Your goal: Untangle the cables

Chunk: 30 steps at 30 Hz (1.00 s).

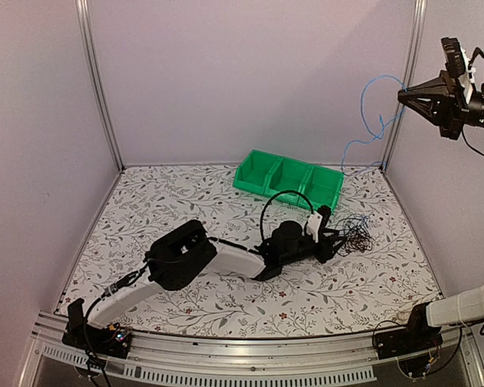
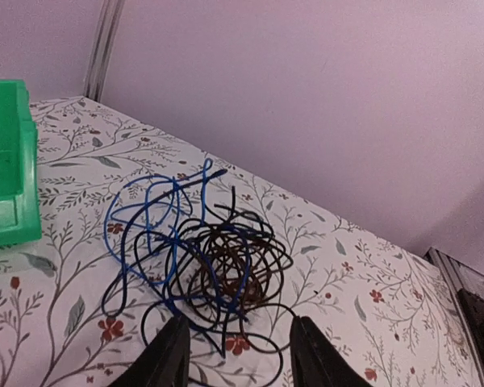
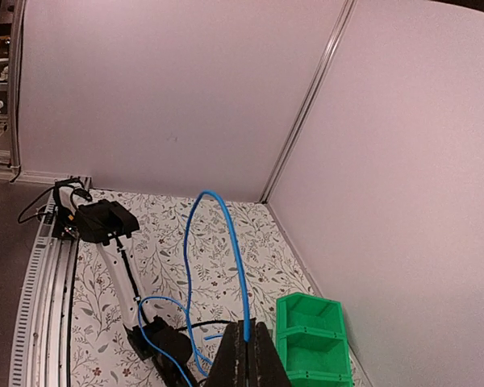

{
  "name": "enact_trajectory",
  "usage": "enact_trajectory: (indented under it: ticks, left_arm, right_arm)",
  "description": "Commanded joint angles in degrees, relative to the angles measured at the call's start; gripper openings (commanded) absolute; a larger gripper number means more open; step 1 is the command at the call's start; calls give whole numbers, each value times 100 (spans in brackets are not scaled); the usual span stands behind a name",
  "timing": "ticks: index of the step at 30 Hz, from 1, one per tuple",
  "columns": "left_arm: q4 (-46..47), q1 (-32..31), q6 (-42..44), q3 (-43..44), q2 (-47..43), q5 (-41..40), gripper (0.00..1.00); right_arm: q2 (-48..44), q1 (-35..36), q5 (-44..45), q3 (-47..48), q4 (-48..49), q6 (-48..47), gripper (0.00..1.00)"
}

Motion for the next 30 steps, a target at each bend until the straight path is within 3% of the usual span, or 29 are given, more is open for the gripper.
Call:
enact_trajectory:
  ticks: [1,7,12,21,30]
  left_arm:
    - [938,-13,256,-2060,-1800,-5,45]
    - [1280,-17,396,-4993,-4076,-146,57]
    - [713,-30,535,-6177,-5125,-331,63]
    - [0,5,1305,-5914,-5571,-630,66]
    - [-33,83,834,-5004,-5547,-350,69]
  right_arm:
    - [20,-10,83,-1328,577,287,0]
    - [-70,4,212,-2489,1292,461,0]
    - [-94,76,123,-3264,1855,824,0]
    - [267,286,-100,-3964,1989,907,0]
    - [526,617,124,-4474,2224,889,0]
